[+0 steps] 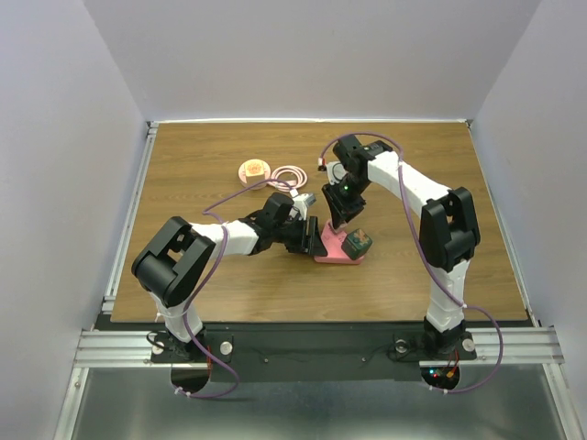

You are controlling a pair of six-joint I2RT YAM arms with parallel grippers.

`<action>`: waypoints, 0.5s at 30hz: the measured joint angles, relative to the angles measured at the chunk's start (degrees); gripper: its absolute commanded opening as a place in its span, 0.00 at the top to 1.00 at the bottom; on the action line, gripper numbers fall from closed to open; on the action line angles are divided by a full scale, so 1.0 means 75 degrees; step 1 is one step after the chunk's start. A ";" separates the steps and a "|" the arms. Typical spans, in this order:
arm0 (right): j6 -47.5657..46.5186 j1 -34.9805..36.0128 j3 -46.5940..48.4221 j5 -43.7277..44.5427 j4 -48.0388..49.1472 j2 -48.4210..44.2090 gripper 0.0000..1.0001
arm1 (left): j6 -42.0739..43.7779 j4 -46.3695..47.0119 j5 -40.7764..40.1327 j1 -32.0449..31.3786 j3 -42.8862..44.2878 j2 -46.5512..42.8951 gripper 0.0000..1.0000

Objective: Insert the plug

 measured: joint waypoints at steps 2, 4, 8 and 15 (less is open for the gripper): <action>0.0003 0.0000 -0.0006 0.0006 -0.0003 0.0009 1.00 | 0.0000 0.0000 0.0000 0.0000 0.0000 0.0000 0.42; 0.0003 0.0000 -0.0006 0.0015 -0.0003 0.0012 1.00 | 0.0003 -0.0003 0.0000 0.0000 0.0000 0.0000 0.42; 0.0023 0.0000 -0.0009 0.0082 -0.0003 0.0012 0.99 | 0.0012 -0.0029 0.0000 0.0000 0.0015 0.0000 0.42; 0.0026 0.0000 0.0012 0.0117 -0.0006 0.0061 1.00 | 0.0064 -0.0093 -0.0009 0.0000 0.0050 0.0000 0.42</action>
